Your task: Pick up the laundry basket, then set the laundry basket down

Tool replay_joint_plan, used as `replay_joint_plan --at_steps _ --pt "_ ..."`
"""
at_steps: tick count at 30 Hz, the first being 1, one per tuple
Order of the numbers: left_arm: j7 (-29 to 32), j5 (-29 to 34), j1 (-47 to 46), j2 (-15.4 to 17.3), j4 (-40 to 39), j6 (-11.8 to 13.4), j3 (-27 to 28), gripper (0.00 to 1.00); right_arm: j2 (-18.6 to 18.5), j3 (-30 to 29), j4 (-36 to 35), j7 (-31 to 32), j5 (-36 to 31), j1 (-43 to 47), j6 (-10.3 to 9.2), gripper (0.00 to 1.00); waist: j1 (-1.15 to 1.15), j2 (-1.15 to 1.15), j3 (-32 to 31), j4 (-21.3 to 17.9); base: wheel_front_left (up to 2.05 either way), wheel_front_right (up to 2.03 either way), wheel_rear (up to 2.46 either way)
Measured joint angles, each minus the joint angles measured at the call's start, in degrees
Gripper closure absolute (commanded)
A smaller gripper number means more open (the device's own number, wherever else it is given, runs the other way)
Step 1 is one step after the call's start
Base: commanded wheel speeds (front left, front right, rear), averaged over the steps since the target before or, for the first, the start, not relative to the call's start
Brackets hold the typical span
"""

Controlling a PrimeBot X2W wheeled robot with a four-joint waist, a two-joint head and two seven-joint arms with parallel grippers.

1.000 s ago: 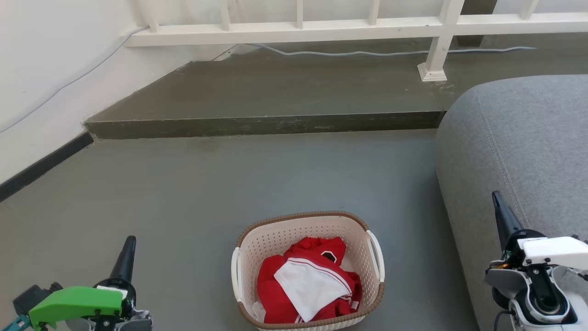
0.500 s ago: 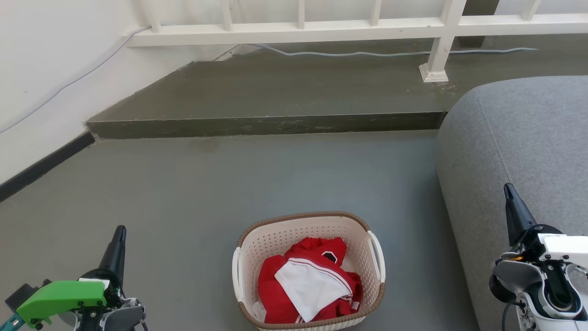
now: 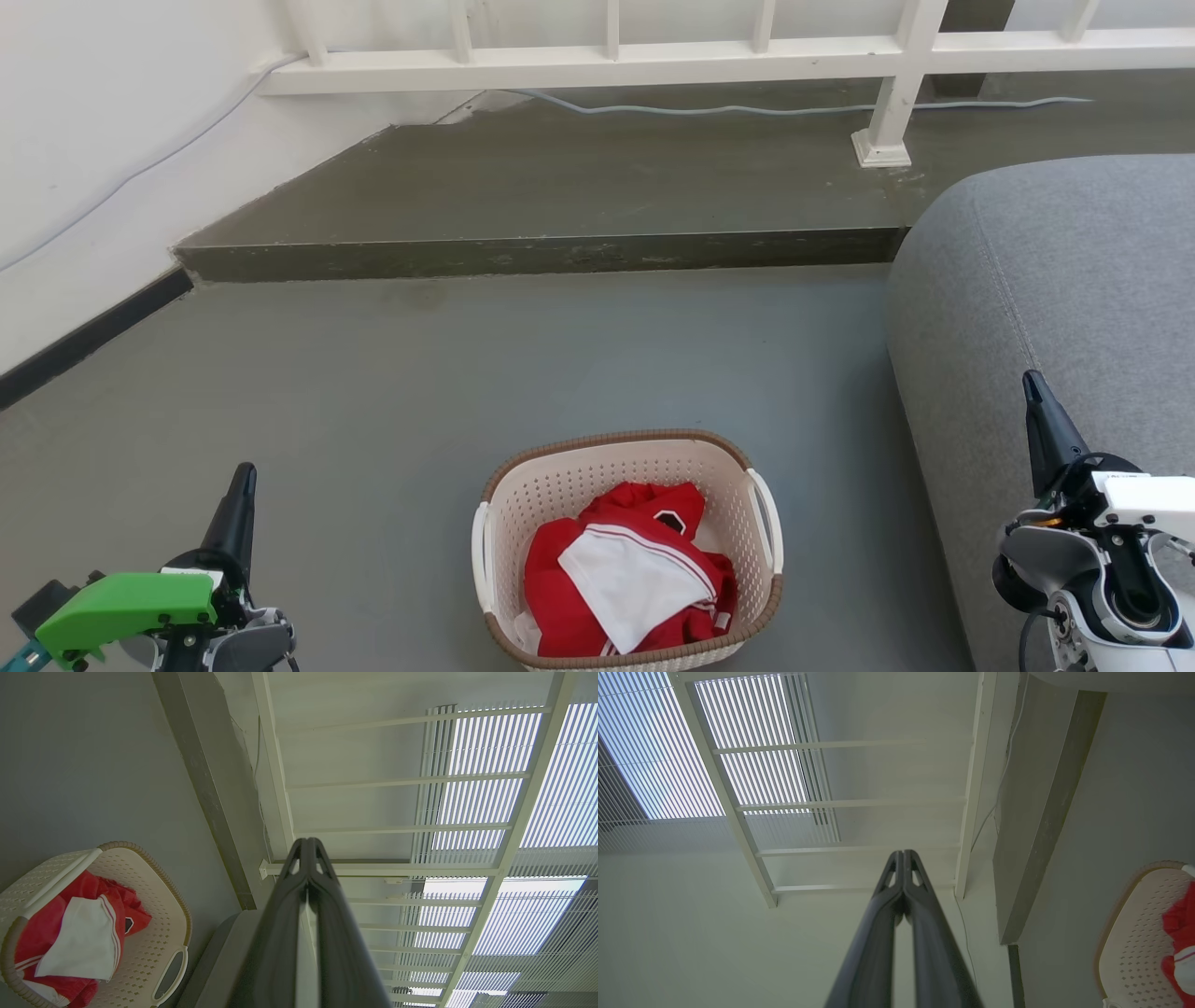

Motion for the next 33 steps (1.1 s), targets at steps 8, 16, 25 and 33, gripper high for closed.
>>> replay_joint_plan --at_steps 8,16,25,33 --pt "0.2 0.0 -0.1 0.0 0.2 -0.1 0.0 1.0 0.0 0.0 0.1 0.0 0.0 0.0 0.0 1.0 0.0 0.0 0.0 0.0 0.0 0.0 0.0" --pt "0.4 0.0 -0.1 0.0 0.4 -0.5 0.0 1.0 0.0 0.0 0.2 0.0 0.0 0.0 0.01 1.0 0.0 0.0 0.0 0.0 0.0 0.0 0.0" --pt "0.4 0.0 -0.3 0.0 0.5 -0.5 0.1 1.0 0.0 -0.1 0.3 0.0 0.0 0.0 0.01 1.0 0.0 0.0 0.0 0.0 0.0 0.0 0.0" --pt "0.4 0.0 -0.9 0.0 0.7 -0.5 0.1 1.0 0.0 -0.1 0.4 0.1 0.0 -0.1 0.02 1.0 0.0 0.0 0.0 0.0 0.0 0.0 0.0"
